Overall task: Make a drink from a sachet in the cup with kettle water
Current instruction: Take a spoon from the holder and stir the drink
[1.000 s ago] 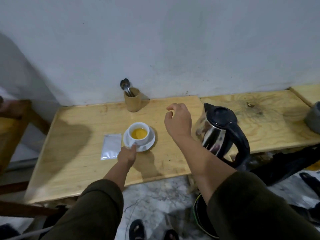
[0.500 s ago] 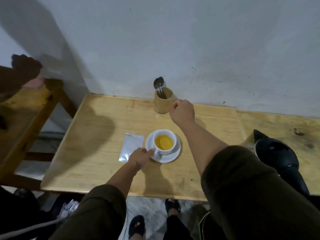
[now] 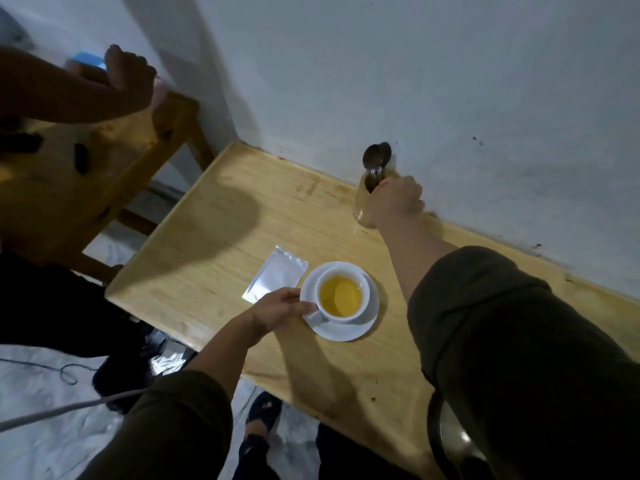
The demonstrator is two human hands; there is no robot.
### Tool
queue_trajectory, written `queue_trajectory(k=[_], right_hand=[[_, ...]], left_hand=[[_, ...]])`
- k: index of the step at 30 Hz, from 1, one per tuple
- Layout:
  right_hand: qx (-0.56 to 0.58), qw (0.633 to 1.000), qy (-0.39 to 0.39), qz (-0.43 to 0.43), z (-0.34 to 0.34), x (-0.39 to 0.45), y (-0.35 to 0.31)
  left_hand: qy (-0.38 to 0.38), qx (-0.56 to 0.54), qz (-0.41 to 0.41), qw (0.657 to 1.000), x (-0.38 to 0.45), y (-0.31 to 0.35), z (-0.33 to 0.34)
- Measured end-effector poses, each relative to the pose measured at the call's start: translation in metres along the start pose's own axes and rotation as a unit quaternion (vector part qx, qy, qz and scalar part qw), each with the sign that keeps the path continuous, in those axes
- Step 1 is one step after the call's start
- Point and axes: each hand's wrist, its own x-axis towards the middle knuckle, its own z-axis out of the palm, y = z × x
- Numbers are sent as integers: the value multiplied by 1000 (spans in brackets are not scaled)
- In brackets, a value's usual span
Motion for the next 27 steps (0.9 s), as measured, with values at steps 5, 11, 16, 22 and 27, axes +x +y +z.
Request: queue_trajectory(k=[5, 11, 16, 22, 27], right_hand=[[-32, 999, -8, -1, 13, 23, -3], [-12, 999, 3, 32, 20, 38, -10], [-10, 1000, 9, 23, 16, 37, -10], [161, 986, 31, -20, -7, 25, -13], [213, 969, 126, -25, -51, -7, -24]], left_hand=[[3, -55, -9, 998, 3, -6, 0], [0, -70, -19, 997, 5, -6, 0], [-8, -74, -16, 997, 3, -4, 0], [-3, -55, -15, 998, 4, -9, -1], [-29, -22, -1, 999, 1, -4, -1]])
